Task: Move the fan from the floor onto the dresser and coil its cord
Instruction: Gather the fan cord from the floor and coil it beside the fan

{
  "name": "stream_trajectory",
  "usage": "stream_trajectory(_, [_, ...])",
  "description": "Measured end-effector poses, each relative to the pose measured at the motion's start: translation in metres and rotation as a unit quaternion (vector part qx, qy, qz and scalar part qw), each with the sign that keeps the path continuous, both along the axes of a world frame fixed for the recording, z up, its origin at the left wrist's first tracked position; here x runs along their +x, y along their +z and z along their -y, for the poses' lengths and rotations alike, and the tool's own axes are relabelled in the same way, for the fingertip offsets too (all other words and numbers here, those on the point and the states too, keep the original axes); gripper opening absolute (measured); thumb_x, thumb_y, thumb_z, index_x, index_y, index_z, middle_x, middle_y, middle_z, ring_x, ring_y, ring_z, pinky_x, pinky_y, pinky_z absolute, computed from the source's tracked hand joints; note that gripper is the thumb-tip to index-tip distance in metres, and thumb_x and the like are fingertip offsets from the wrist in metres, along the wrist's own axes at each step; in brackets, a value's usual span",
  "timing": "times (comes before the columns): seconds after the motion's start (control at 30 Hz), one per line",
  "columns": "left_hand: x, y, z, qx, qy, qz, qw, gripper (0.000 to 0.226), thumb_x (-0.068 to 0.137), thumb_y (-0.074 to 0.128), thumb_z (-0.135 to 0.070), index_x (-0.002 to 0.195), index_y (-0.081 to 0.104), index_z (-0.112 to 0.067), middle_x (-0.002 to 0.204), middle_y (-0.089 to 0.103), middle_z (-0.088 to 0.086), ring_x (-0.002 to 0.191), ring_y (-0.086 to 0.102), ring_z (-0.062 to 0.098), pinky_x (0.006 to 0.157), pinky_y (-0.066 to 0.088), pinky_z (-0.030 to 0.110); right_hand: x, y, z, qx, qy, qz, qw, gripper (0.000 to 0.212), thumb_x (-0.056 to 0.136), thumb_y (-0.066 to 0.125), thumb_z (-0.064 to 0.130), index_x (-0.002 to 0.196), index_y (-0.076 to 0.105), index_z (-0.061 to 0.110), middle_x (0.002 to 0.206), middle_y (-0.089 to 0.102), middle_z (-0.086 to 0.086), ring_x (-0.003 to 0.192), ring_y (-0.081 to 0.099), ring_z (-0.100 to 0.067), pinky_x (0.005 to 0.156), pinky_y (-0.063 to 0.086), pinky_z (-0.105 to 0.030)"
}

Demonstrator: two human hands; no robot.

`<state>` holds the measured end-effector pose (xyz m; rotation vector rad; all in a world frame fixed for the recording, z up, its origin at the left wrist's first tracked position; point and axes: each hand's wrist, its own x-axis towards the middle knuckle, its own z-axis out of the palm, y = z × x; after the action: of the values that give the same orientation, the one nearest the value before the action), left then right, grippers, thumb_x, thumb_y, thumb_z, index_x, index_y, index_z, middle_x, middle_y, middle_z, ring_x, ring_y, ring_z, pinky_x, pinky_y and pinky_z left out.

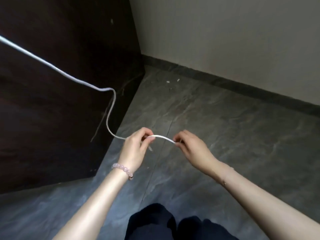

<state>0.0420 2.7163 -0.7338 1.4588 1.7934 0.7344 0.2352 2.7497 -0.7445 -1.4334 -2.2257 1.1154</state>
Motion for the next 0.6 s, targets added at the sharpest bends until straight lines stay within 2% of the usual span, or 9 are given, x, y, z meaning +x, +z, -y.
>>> stream_trajectory(0.1, [0.025, 0.137, -0.005, 0.018, 0.067, 0.148, 0.987, 0.015, 0.084, 0.063, -0.013, 0.076, 0.062, -0.025, 0.062, 0.060, -0.008, 0.063, 0.064, 0.009, 0.064, 0.051, 0.022, 0.015, 0.141, 0.005, -0.022, -0.055, -0.050, 0.997, 0.008, 0.088, 0.056, 0.006, 0.091, 0.061, 0.010, 0.088, 0.062, 0.001, 0.084, 0.057, -0.014, 0.074, 0.039, -0.020])
stream_trajectory(0.13, [0.032, 0.191, -0.007, 0.025, 0.079, 0.188, 0.979, 0.014, 0.084, 0.063, -0.012, 0.076, 0.063, -0.024, 0.060, 0.061, -0.008, 0.059, 0.061, 0.004, 0.060, 0.049, 0.016, 0.020, 0.195, 0.007, -0.025, -0.068, -0.057, 0.996, 0.007, 0.088, 0.057, 0.007, 0.091, 0.061, 0.012, 0.086, 0.062, 0.005, 0.081, 0.056, -0.008, 0.073, 0.039, -0.017])
stream_trajectory(0.2, [0.044, 0.283, -0.010, 0.037, 0.087, 0.258, 0.962, 0.015, 0.083, 0.063, -0.009, 0.076, 0.065, -0.022, 0.057, 0.063, -0.009, 0.054, 0.059, 0.001, 0.057, 0.049, 0.013, 0.027, 0.286, 0.014, -0.042, -0.097, -0.091, 0.990, 0.006, 0.087, 0.061, 0.013, 0.088, 0.061, 0.019, 0.079, 0.060, 0.013, 0.072, 0.053, 0.000, 0.069, 0.041, -0.014])
stream_trajectory(0.33, [0.053, 0.447, -0.006, 0.070, 0.058, 0.318, 0.944, 0.021, 0.087, 0.058, -0.010, 0.080, 0.069, -0.026, 0.070, 0.072, -0.006, 0.065, 0.066, 0.006, 0.064, 0.054, 0.018, 0.038, 0.446, 0.027, -0.037, -0.137, -0.169, 0.975, 0.014, 0.086, 0.063, 0.015, 0.082, 0.065, 0.029, 0.071, 0.063, 0.020, 0.065, 0.054, 0.004, 0.062, 0.040, -0.009])
stream_trajectory(0.5, [0.056, 0.619, 0.008, 0.100, 0.042, 0.397, 0.912, 0.023, 0.092, 0.049, -0.012, 0.095, 0.067, -0.026, 0.094, 0.074, 0.000, 0.080, 0.069, 0.013, 0.074, 0.055, 0.030, 0.039, 0.617, 0.025, -0.055, -0.155, -0.279, 0.946, 0.018, 0.088, 0.059, 0.013, 0.081, 0.068, 0.028, 0.062, 0.064, 0.022, 0.059, 0.055, 0.004, 0.050, 0.041, -0.006])
stream_trajectory(0.57, [0.052, 0.660, 0.015, 0.096, 0.027, 0.453, 0.886, 0.023, 0.090, 0.051, -0.018, 0.104, 0.065, -0.028, 0.108, 0.071, -0.003, 0.091, 0.068, 0.015, 0.081, 0.054, 0.036, 0.036, 0.660, 0.020, -0.052, -0.142, -0.306, 0.940, 0.017, 0.089, 0.058, 0.016, 0.081, 0.068, 0.029, 0.063, 0.064, 0.020, 0.060, 0.057, 0.003, 0.052, 0.042, -0.010])
stream_trajectory(0.6, [0.048, 0.678, 0.018, 0.099, 0.009, 0.488, 0.867, 0.027, 0.086, 0.054, -0.020, 0.110, 0.063, -0.030, 0.117, 0.068, -0.006, 0.096, 0.067, 0.016, 0.083, 0.054, 0.037, 0.032, 0.676, 0.016, -0.051, -0.132, -0.315, 0.938, 0.016, 0.089, 0.058, 0.020, 0.081, 0.068, 0.030, 0.064, 0.064, 0.018, 0.061, 0.058, 0.000, 0.054, 0.044, -0.016])
